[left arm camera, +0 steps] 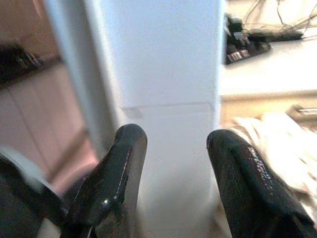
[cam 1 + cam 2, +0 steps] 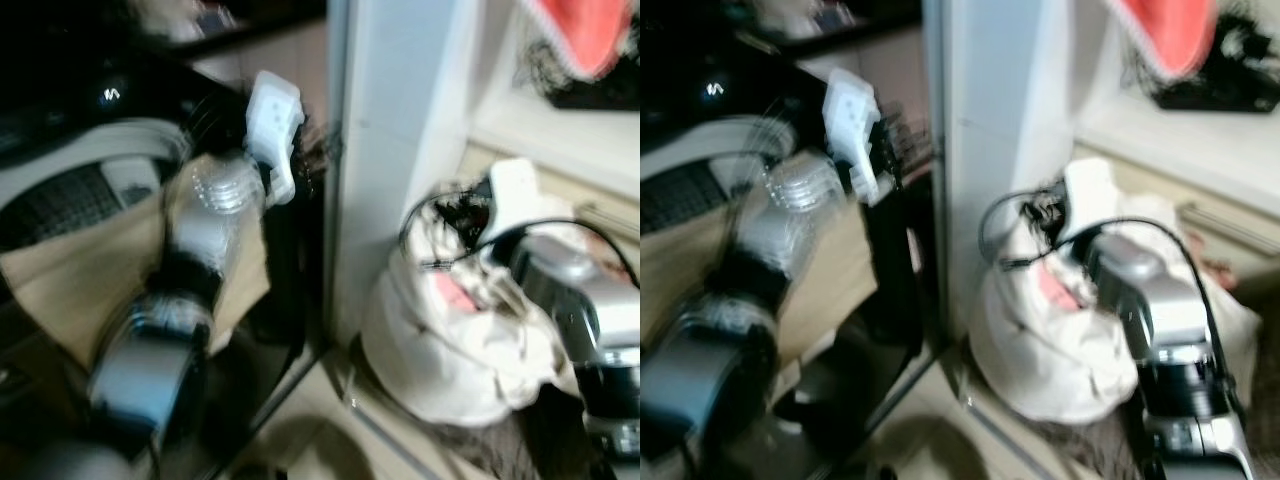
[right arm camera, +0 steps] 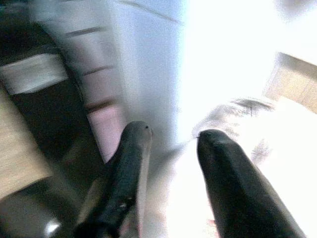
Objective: Clothes washing
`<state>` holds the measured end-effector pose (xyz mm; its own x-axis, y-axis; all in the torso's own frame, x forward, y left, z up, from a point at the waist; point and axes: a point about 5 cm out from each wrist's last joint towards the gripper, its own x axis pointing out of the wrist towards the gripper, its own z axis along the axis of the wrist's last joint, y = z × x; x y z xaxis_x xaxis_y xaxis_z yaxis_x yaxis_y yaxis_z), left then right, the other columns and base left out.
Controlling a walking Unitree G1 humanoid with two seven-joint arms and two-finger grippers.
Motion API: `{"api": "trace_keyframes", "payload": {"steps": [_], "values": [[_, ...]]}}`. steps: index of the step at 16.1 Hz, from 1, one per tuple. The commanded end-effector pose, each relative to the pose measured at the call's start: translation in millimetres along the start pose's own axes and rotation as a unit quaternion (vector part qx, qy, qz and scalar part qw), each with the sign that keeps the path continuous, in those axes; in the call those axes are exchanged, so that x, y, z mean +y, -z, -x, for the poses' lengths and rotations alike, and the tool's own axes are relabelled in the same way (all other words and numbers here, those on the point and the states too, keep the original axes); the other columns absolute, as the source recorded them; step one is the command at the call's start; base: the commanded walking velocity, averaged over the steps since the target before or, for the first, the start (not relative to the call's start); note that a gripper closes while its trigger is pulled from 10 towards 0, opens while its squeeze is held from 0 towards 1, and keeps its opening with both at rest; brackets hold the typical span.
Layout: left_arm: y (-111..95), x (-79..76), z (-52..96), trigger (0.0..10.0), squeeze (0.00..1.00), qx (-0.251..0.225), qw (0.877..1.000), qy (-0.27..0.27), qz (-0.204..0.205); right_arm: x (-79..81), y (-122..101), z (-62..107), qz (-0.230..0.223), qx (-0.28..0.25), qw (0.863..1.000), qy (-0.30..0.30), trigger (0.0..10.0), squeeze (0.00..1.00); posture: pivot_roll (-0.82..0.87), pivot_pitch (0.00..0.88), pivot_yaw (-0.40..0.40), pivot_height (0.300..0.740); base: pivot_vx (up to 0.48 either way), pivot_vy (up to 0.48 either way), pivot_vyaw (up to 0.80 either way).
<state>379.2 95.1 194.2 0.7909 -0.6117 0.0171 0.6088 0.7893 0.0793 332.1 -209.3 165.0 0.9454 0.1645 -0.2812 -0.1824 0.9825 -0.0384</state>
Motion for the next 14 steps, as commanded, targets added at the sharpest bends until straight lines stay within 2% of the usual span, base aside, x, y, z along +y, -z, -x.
{"api": "trace_keyframes", "payload": {"steps": [1,3,6,8,9,11,13,14], "values": [[-7,-7.3,1.6,10.0,0.0,-0.013,1.0,0.009,-0.015,-19.9,8,-6.8,-0.003,0.009,0.999,0.054,10.0,1.0,-0.08,0.0,0.074,0.74,0.0,0.0,0.0],[8,-17.0,9.3,10.0,0.0,0.0,1.0,0.02,-0.023,-38.6,21,-12.2,-0.004,0.031,0.995,0.097,10.0,1.0,-0.06,0.0,0.071,0.74,0.0,0.0,0.0],[18,-31.7,40.0,10.0,0.0,0.013,0.995,0.072,-0.061,-64.2,36,-18.1,-0.008,0.055,0.988,0.145,10.0,1.0,-0.01,0.039,0.066,0.74,0.0,0.0,0.0],[18,-42.0,54.6,10.0,0.0,0.019,0.991,0.11,-0.073,-70.5,45,-19.6,0.001,0.078,0.985,0.151,10.0,1.0,0.01,0.062,0.068,0.74,0.0,0.0,0.0],[18,-49.2,62.2,10.0,0.0,0.024,0.987,0.139,-0.073,-71.7,54,-19.2,0.015,0.107,0.983,0.149,10.0,1.0,0.03,0.075,0.071,0.74,0.0,0.0,0.0],[24,-69.1,81.8,10.0,0.0,0.058,0.971,0.225,-0.062,-77.4,78,-11.3,0.041,0.193,0.968,0.158,10.0,1.0,0.04,0.094,0.076,0.74,0.0,0.0,0.0],[24,-75.1,88.1,10.0,0.0,0.07,0.965,0.248,-0.06,-79.3,85,-8.9,0.048,0.22,0.961,0.161,10.0,1.0,0.04,0.093,0.075,0.74,0.0,0.0,0.0],[24,-79.4,92.6,10.0,0.0,0.075,0.961,0.26,-0.058,-80.2,90,-7.1,0.051,0.245,0.955,0.159,10.0,0.0,0.04,0.089,0.074,0.74,0.0,0.0,0.0]]}}
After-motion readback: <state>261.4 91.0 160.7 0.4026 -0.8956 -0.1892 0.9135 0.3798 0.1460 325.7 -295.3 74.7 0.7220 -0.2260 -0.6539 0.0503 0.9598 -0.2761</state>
